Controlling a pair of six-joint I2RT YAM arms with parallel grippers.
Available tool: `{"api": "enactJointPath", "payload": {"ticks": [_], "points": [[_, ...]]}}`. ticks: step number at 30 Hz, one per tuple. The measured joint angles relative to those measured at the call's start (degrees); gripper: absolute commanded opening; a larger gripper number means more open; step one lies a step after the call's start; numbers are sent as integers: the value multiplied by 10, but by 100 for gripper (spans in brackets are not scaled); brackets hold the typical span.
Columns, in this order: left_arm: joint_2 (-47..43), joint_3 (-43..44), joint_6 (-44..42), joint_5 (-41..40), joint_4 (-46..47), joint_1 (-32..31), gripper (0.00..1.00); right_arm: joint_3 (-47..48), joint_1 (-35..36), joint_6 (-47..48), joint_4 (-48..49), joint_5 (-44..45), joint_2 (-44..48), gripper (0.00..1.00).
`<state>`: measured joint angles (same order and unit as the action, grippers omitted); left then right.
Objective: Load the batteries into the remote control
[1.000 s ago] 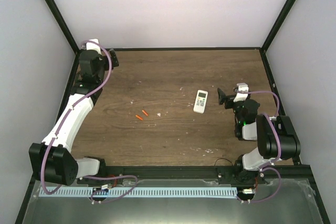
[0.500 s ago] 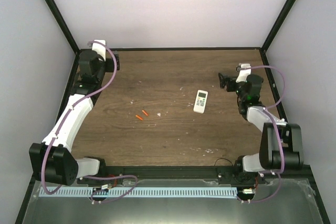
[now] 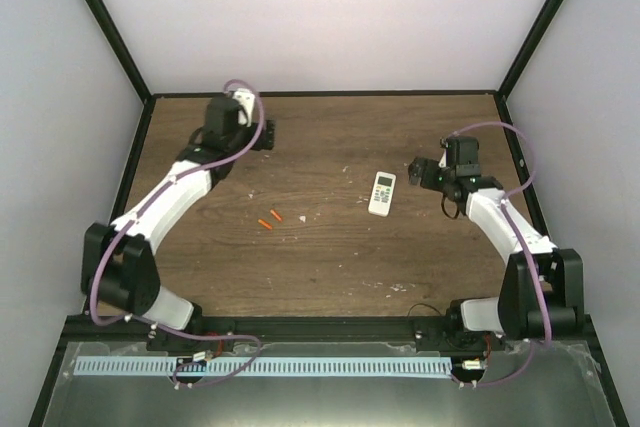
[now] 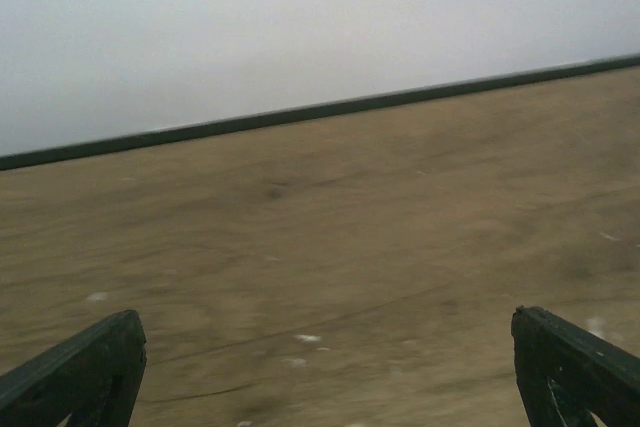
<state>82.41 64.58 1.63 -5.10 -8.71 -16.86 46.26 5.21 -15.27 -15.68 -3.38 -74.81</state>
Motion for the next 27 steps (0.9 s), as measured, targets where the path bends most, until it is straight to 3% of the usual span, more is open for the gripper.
{"api": "enactJointPath", "payload": {"ticks": [6, 13, 22, 27], "points": [[126, 145, 34, 19, -67, -88, 100, 105, -4, -54, -95, 78, -64, 100], [265, 341, 60, 29, -163, -182, 100, 210, -35, -76, -146, 103, -154, 100], [412, 526, 89, 63, -272, -242, 100, 225, -110, -71, -163, 99, -175, 100], [446, 535, 102, 69, -298, -287, 100, 224, -113, -70, -163, 101, -176, 100]]}}
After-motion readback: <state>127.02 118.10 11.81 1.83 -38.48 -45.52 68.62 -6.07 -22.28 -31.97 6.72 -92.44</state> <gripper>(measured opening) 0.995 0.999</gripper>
